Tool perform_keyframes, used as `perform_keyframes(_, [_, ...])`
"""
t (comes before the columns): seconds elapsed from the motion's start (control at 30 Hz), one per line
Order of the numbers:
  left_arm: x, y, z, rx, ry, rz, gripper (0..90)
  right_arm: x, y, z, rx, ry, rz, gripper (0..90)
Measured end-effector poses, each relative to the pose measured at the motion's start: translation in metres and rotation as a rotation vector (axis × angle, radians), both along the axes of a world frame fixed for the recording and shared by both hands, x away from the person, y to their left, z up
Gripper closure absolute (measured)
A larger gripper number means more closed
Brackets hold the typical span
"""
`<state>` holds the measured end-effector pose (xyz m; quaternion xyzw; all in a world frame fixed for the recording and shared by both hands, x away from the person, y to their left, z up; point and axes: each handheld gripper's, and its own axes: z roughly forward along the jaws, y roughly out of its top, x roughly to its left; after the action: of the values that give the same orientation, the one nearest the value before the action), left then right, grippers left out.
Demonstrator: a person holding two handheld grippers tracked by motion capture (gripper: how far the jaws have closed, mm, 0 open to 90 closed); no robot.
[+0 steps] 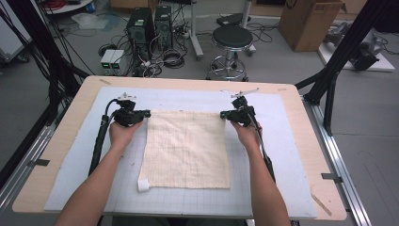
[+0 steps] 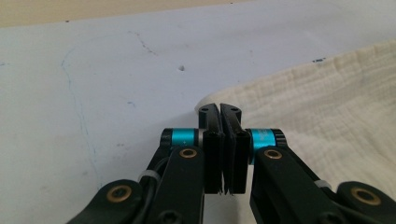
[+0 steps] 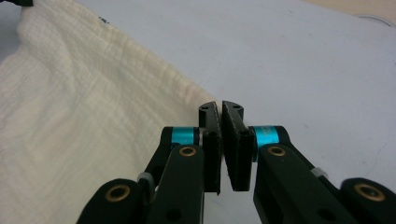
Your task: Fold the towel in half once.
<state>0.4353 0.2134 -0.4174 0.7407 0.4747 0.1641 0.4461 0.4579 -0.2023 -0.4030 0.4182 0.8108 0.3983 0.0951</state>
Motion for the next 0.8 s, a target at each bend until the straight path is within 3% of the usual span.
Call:
perform_keyframes(0.23, [-0.016,0.003,0.010,-0.008,-0.029,-0.020,87.4,-0.013,-0.007,0.011,0.044,-0.015,0.021,86.6])
perform_keyframes(0.37, [-0.028,0.004,0.014,-0.017,-0.043,-0.036,87.4,-0.022,-0.007,0.014,0.039,-0.009,0.039,86.5])
perform_keyframes(0.5, [-0.041,0.007,0.015,-0.012,-0.041,-0.057,87.4,-0.033,-0.011,0.021,0.084,-0.039,0.059,86.5])
perform_keyframes(0.53, [-0.044,0.008,0.015,-0.006,-0.049,-0.063,87.4,-0.036,-0.012,0.021,0.098,-0.029,0.064,86.5])
perform_keyframes(0.63, [-0.054,0.011,0.014,-0.030,-0.059,-0.074,87.4,-0.045,-0.014,0.019,0.094,-0.031,0.082,86.5])
perform_keyframes(0.73, [-0.064,0.012,0.013,-0.020,-0.062,-0.093,87.3,-0.055,-0.016,0.019,0.116,-0.024,0.098,86.5])
perform_keyframes(0.8, [-0.070,0.013,0.013,-0.029,-0.064,-0.096,87.4,-0.062,-0.015,0.021,0.096,-0.033,0.109,86.6])
